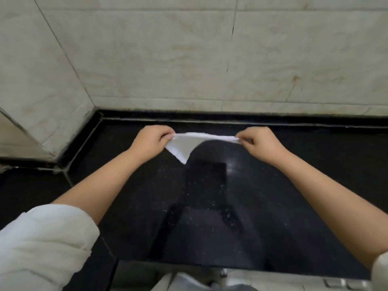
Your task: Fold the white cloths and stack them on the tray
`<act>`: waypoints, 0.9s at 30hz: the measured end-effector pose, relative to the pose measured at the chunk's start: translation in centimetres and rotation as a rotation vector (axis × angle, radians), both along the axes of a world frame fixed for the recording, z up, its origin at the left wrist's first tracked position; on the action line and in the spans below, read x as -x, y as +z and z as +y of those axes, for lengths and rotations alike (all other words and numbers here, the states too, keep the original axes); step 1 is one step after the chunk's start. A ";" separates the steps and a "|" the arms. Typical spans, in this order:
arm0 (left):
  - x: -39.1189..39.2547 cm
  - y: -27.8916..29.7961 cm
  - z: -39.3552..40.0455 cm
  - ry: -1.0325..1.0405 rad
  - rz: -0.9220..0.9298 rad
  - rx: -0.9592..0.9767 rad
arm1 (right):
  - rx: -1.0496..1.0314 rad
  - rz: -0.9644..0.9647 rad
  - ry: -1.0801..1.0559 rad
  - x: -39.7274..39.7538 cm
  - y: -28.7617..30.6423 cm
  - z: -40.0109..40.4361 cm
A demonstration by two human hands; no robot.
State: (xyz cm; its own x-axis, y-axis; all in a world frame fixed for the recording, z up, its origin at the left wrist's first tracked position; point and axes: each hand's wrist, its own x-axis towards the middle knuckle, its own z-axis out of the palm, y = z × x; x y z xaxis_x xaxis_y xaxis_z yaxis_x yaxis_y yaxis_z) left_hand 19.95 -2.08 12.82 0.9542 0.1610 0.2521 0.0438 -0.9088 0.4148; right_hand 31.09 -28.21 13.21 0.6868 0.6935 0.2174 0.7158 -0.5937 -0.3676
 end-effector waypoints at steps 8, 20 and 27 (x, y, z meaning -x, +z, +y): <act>5.8 -9.9 -2.4 -0.317 0.842 0.033 | 0.444 0.585 0.140 5.4 -11.2 -4.4; 2.1 -14.3 -0.4 -0.010 0.753 0.013 | 0.409 0.535 -0.103 2.2 -14.0 -0.7; 0.6 -17.0 0.3 0.108 0.597 0.025 | 0.361 0.419 -0.295 0.3 -16.9 1.3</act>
